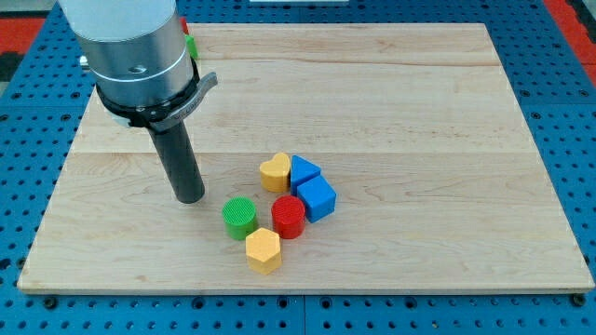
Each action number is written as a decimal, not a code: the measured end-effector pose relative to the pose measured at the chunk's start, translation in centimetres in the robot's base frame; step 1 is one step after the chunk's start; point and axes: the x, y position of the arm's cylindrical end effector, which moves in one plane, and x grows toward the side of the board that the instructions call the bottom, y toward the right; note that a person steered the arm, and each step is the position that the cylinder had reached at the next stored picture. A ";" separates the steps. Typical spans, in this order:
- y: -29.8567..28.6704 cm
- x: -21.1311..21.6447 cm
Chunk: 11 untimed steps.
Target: Push hexagon to the bottom right of the red circle
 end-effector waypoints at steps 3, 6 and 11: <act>-3.8 1.5; 5.0 10.3; 15.8 1.9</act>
